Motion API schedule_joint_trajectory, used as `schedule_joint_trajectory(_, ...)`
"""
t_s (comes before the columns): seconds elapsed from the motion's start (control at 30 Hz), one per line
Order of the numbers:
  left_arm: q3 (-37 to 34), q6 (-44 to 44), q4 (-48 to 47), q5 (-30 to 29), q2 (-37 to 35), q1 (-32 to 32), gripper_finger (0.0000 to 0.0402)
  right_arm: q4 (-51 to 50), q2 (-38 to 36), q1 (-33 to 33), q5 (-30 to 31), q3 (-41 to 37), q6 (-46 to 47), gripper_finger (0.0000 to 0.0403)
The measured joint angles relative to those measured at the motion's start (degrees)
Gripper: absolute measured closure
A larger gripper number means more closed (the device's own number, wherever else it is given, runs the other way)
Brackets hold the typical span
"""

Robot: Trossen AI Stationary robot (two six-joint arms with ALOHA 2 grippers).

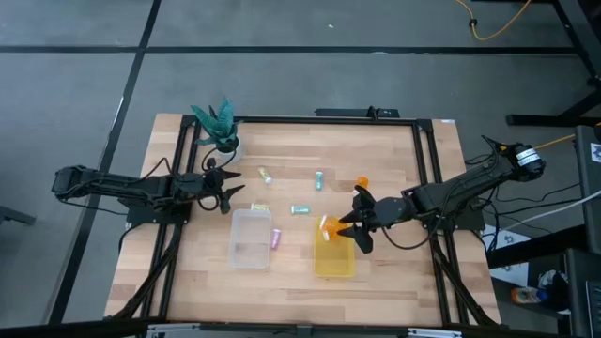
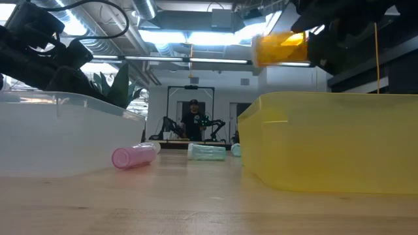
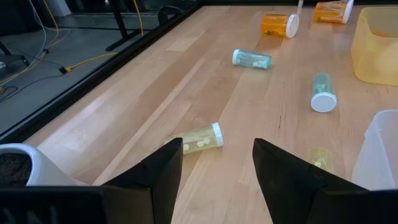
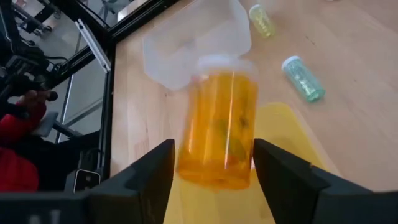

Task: Pick and place medicine bottles into bin by pill shape (circle, oval)
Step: Put the top right orange pill bottle into the yellow bin, then put the bottom orange pill bottle into the yellow bin

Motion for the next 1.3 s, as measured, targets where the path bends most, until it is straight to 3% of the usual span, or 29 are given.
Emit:
schedule_joint_trajectory(0.57, 0.0, 0.0, 0.0, 0.0, 0.0, 0.0, 0.0211, 0.3, 0.0, 0.0, 0.4, 0.0, -0.5, 0.0175)
schedule_joint_trajectory(0.8, 0.0, 0.0, 0.0, 0.0, 0.0, 0.0, 0.0211, -1.9, 0.0, 0.0, 13.7, 0.0, 1.1, 0.0175)
schedule_joint_trajectory(1.0, 0.0, 0.0, 0.0, 0.0, 0.0, 0.0, 0.0211, -12.0, 0.0, -1.1, 27.7, 0.0, 16.1, 0.0175)
schedule_joint_trajectory(1.13, 0.0, 0.0, 0.0, 0.0, 0.0, 0.0, 0.0211, -20.5, 0.0, -2.7, 27.6, 0.0, 26.4, 0.0175)
schedule_joint_trajectory(1.3, 0.0, 0.0, 0.0, 0.0, 0.0, 0.0, 0.0211, -30.8, 0.0, -3.9, 22.1, 0.0, 42.1, 0.0175)
